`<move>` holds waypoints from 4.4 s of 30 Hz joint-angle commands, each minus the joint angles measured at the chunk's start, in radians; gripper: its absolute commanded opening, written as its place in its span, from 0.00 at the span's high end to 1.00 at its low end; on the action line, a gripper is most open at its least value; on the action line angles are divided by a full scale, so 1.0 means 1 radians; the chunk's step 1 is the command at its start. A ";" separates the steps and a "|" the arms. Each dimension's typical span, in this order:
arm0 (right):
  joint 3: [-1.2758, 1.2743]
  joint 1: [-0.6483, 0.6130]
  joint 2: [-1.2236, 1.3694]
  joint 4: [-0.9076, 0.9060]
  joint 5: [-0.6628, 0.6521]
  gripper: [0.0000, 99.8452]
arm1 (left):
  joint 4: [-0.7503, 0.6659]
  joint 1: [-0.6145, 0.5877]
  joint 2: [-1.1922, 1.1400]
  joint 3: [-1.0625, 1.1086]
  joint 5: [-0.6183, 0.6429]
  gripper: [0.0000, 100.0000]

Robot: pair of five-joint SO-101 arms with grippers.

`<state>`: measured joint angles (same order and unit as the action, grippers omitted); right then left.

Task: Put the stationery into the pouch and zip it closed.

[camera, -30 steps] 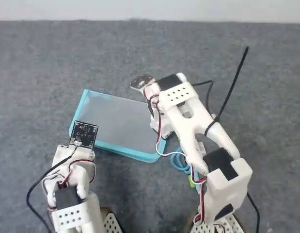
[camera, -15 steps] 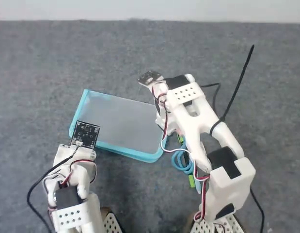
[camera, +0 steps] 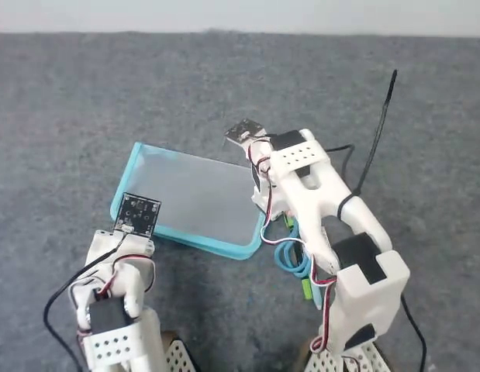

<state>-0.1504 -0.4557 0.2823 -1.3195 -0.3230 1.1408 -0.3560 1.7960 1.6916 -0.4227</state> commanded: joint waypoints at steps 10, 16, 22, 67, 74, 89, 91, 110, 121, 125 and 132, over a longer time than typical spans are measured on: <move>0.054 0.070 0.015 0.001 0.026 0.99 | -0.037 0.006 0.023 -0.005 -0.011 0.89; -0.005 0.119 -0.219 0.005 0.103 0.99 | -0.132 0.006 0.023 -0.012 -0.009 0.89; -0.219 0.127 -0.513 0.110 0.144 0.99 | -0.169 0.008 0.015 -0.044 0.097 0.85; 0.195 -0.275 -0.696 -0.213 0.020 0.99 | -0.480 0.644 -0.394 -0.148 0.299 0.81; -0.084 -0.179 -0.811 -0.082 0.023 0.99 | -0.496 0.466 -0.353 -0.154 0.310 0.81; -0.675 -0.048 -1.015 0.325 0.074 0.99 | -0.245 0.160 0.005 -0.173 0.468 0.81; -0.698 -0.101 -1.012 0.328 0.063 0.99 | -0.272 0.120 0.015 -0.168 0.473 0.81; -0.807 -0.165 -1.015 0.403 0.084 0.99 | -0.316 0.060 0.028 -0.139 0.493 0.81; -0.807 -0.165 -1.015 0.404 0.083 0.99 | -0.339 0.055 0.028 -0.122 0.491 0.81; -0.807 -0.165 -1.015 0.404 0.078 0.99 | -0.339 0.060 0.028 -0.122 0.491 0.81; -0.807 -0.165 -1.015 0.404 0.080 0.99 | -0.453 0.058 0.028 -0.074 0.491 0.81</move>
<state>-0.9651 -0.6122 -0.6874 -0.9375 -0.2493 0.7741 -0.2977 1.7944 1.5934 0.0621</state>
